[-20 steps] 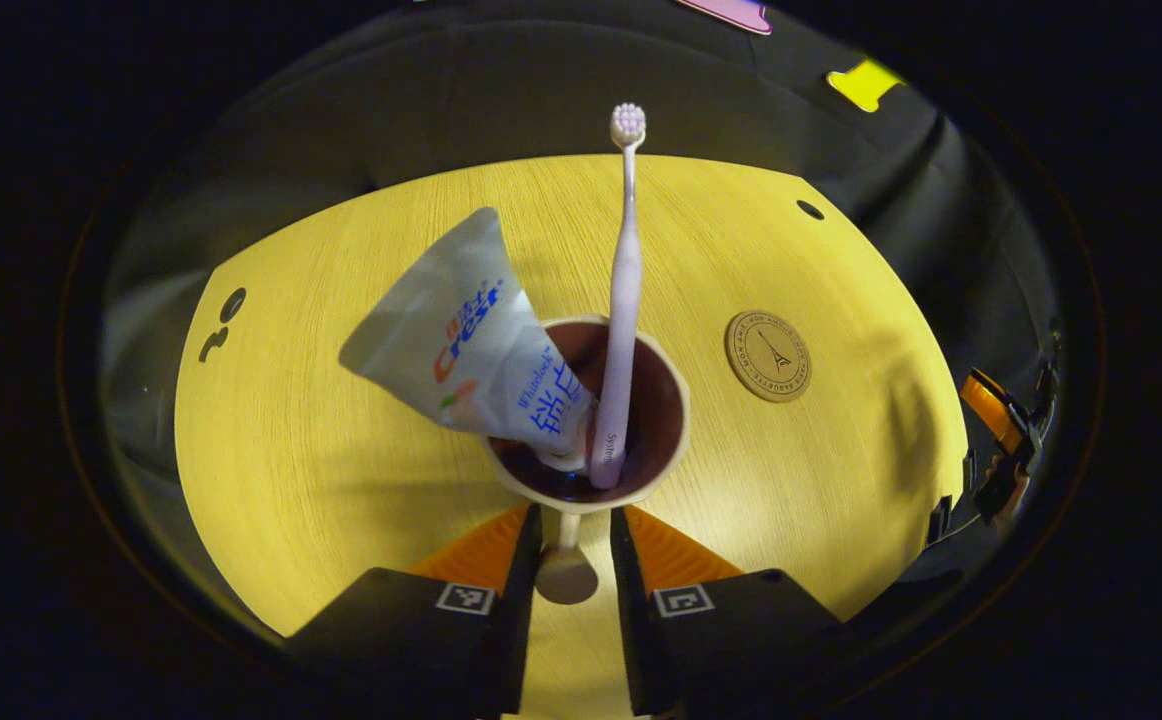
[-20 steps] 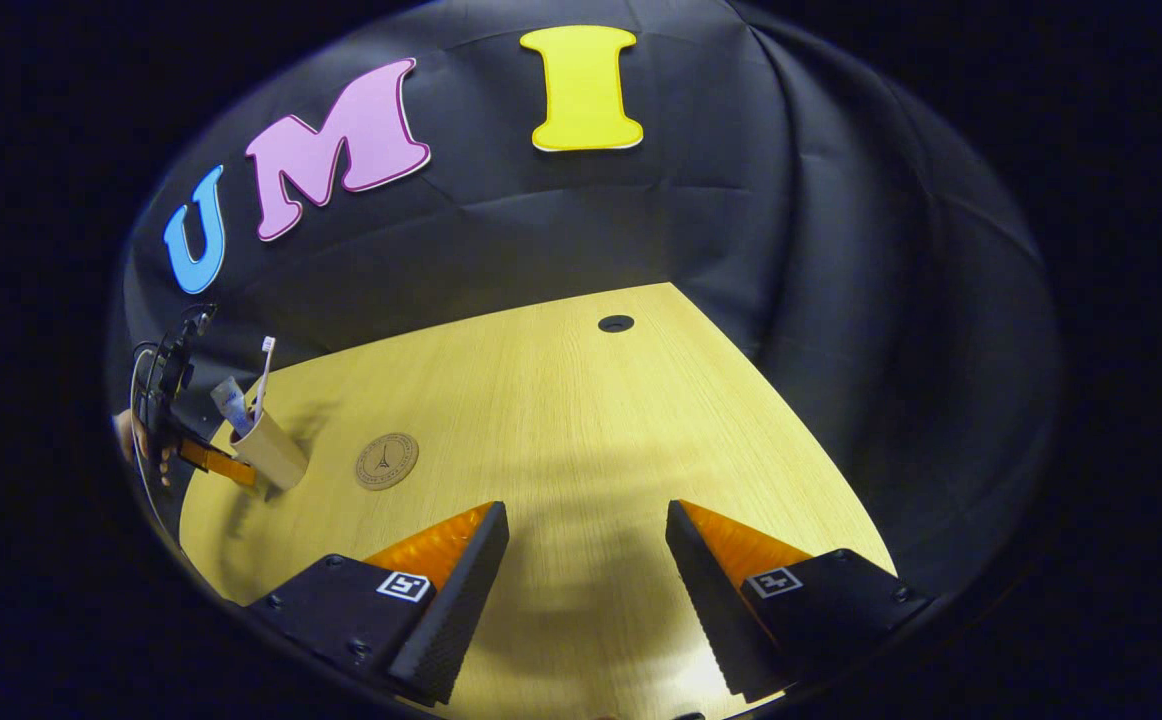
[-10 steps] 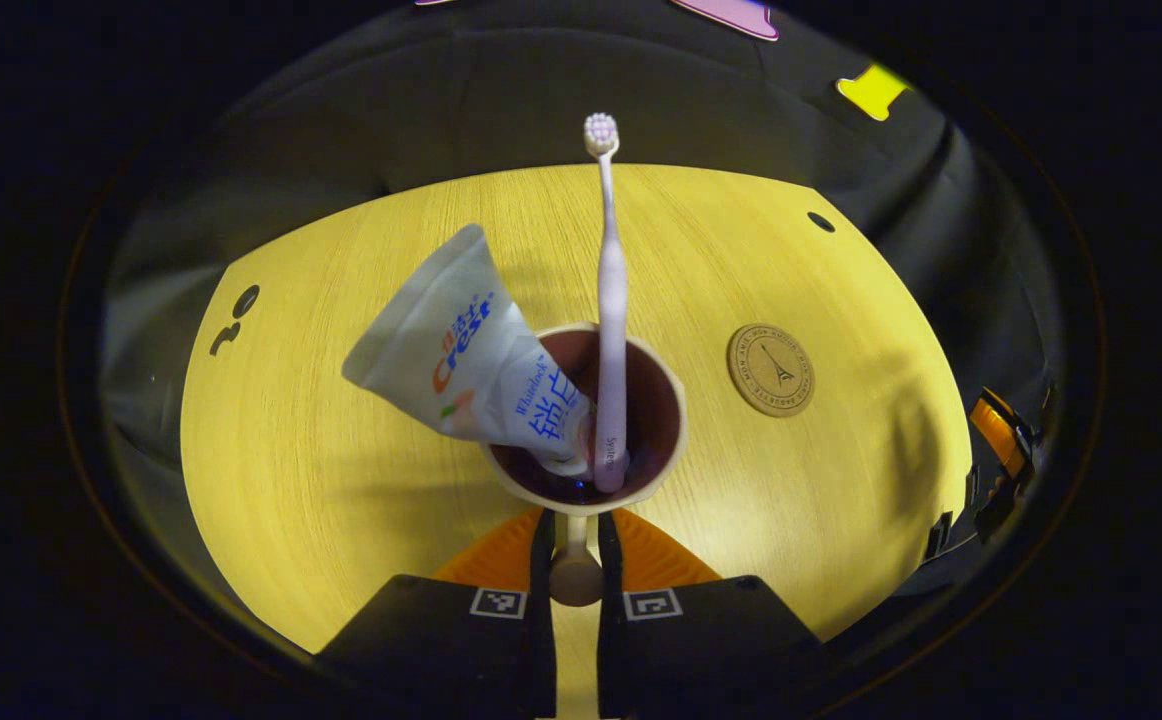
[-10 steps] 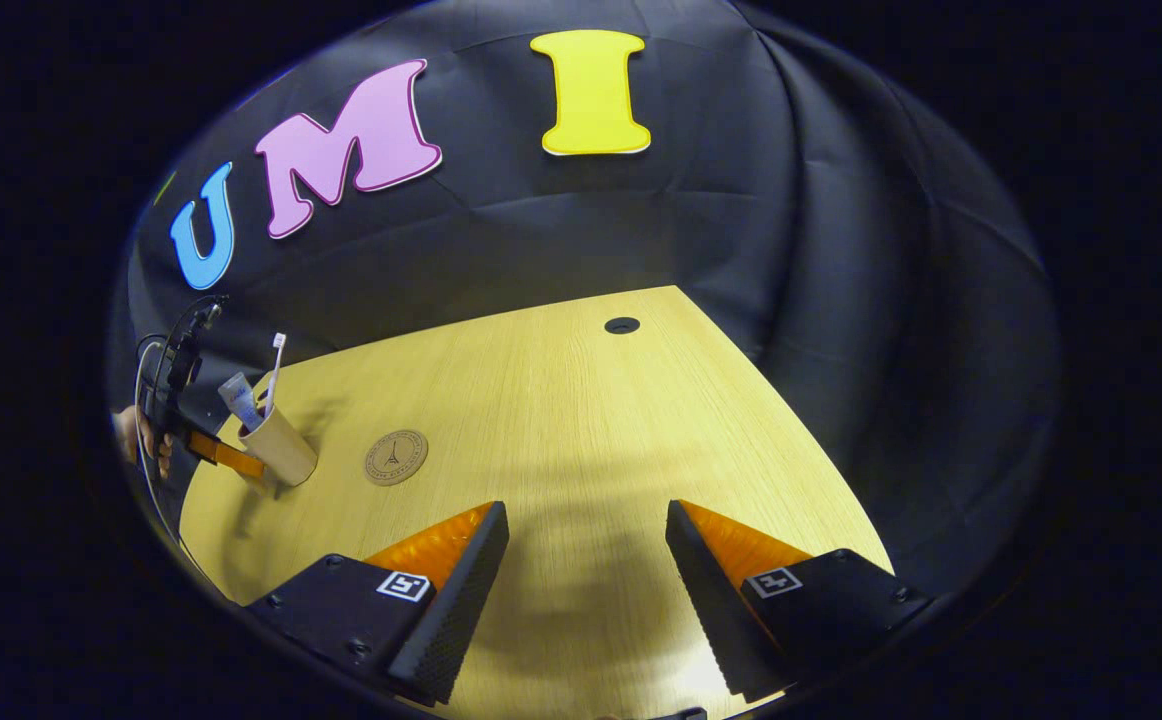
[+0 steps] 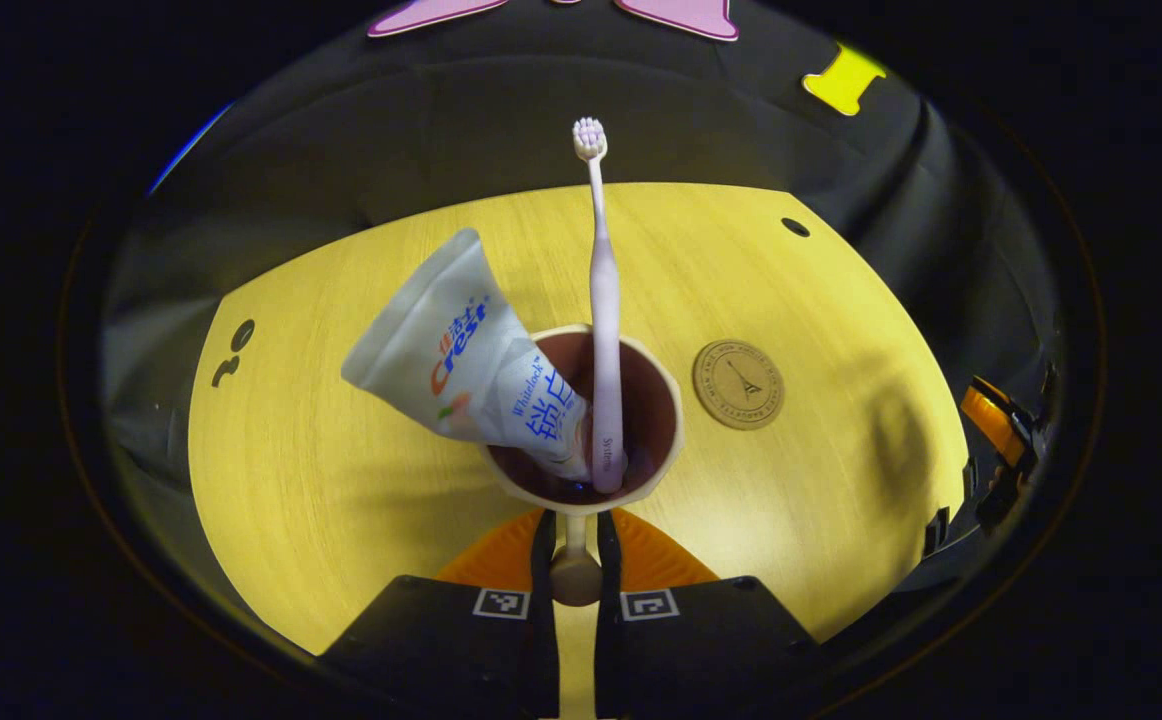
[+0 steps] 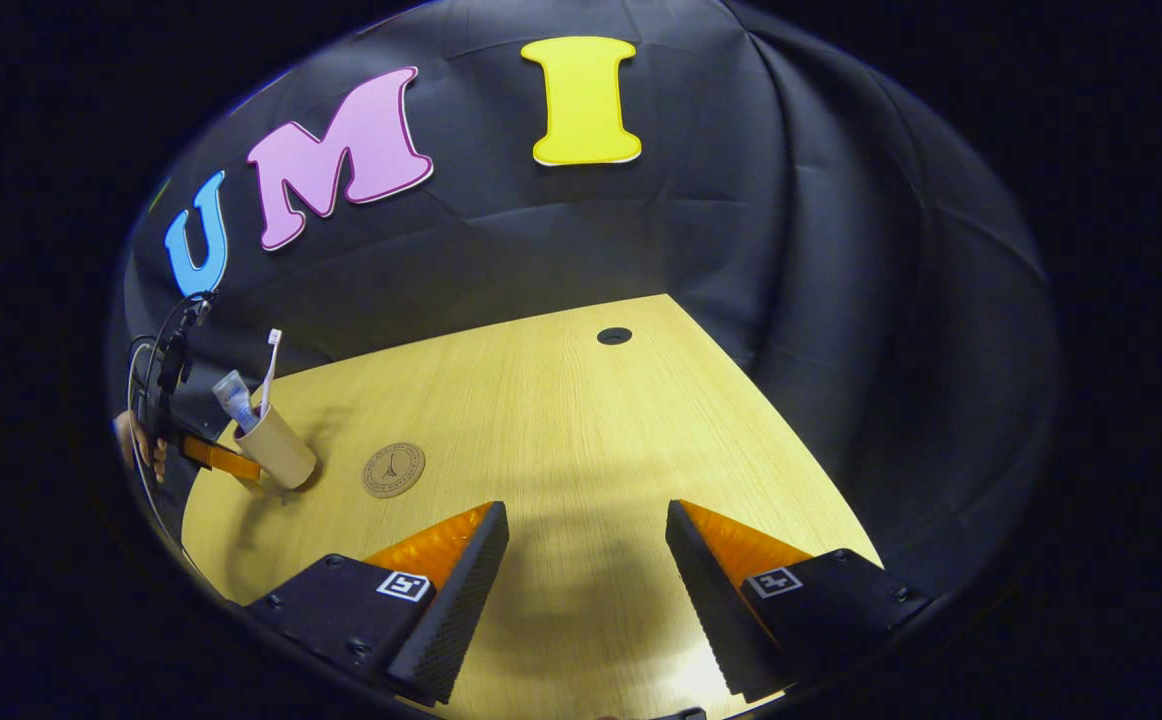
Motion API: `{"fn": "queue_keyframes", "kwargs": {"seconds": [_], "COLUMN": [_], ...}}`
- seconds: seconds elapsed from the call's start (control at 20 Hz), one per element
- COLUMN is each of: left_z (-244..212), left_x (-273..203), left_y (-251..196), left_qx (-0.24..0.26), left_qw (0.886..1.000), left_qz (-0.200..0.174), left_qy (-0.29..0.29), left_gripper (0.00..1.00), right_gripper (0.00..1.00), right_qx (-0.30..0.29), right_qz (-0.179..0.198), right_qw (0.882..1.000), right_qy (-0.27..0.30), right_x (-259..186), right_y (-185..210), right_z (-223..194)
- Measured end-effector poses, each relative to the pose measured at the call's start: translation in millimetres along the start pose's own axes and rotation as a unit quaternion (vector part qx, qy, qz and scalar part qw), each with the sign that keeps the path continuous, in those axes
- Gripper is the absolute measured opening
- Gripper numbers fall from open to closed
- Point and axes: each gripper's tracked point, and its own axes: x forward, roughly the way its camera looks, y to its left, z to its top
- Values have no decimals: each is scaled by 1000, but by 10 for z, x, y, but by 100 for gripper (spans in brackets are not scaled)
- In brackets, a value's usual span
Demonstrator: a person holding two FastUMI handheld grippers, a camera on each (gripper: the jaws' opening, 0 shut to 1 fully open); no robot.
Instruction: Put the toothbrush and toothpaste on the desktop into the cup, then pick up the cup and place it on the coaster on the desktop.
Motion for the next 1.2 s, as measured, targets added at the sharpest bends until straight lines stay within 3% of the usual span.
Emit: {"fn": "queue_keyframes", "kwargs": {"seconds": [0.6,1.2], "left_z": [421,494], "left_x": [289,571], "left_y": [-881,-1268], "left_qx": [88,131], "left_qw": [995,990], "left_qz": [-42,-40], "left_qy": [7,18], "left_gripper": [18,19], "right_gripper": [97,97], "right_qx": [18,52], "right_qz": [-36,-70], "right_qw": [999,996], "right_qy": [-10,-14], "right_x": [-223,-375], "right_y": [-408,-771], "right_z": [-71,-203]}}
